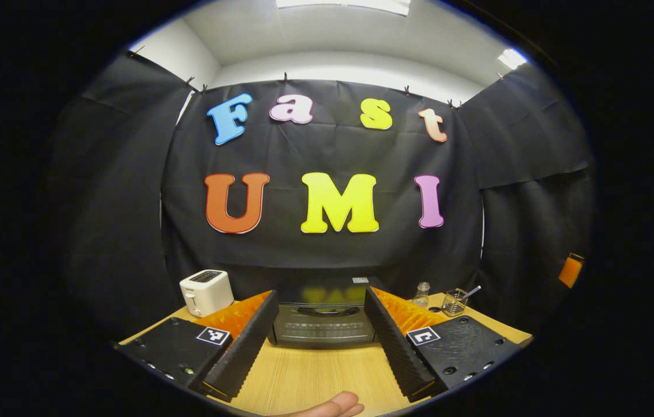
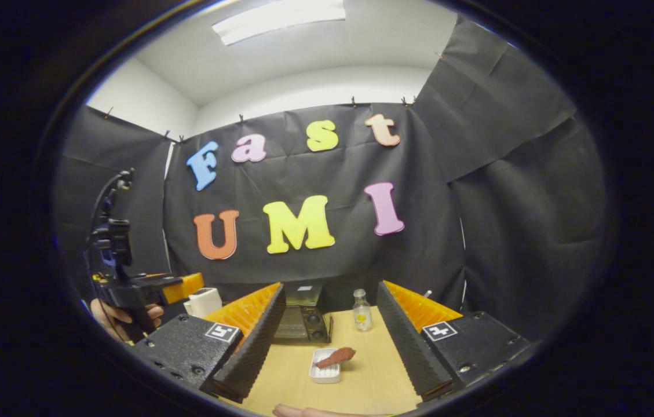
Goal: Open the electric oven with the left hand, put the food in, and close the electric oven.
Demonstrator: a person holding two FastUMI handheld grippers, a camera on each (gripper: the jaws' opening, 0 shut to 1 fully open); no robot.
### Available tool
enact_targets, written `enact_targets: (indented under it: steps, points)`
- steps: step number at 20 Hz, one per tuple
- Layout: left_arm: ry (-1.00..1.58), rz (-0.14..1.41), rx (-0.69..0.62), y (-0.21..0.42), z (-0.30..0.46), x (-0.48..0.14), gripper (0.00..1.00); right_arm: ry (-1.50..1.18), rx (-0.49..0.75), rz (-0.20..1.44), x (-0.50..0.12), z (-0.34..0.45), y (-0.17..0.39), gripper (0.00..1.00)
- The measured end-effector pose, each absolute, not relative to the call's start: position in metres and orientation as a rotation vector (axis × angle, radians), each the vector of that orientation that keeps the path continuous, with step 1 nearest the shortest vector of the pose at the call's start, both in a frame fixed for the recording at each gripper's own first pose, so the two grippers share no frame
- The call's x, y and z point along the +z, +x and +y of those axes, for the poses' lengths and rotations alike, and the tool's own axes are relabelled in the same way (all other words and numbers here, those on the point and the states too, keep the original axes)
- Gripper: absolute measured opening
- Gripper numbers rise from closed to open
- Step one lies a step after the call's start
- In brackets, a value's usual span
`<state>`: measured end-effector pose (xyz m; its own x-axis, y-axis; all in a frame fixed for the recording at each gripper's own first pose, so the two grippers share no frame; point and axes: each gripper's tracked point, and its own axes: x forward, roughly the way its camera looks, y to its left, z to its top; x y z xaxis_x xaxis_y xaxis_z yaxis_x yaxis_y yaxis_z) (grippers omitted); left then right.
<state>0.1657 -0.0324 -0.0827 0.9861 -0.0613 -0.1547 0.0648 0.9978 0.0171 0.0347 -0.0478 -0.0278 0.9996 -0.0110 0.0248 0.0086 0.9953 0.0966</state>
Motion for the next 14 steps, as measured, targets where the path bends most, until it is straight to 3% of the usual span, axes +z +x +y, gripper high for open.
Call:
enact_targets:
  steps: [8,14]
  points:
    - [-0.007,0.183,-0.053,0.274,-0.042,-0.145,0.95,0.073,-0.006,-0.022,-0.044,-0.066,0.046,1.00]
    - [0.055,0.354,-0.055,0.324,-0.040,-0.222,0.95,0.060,-0.023,-0.002,-0.056,-0.085,0.055,1.00]
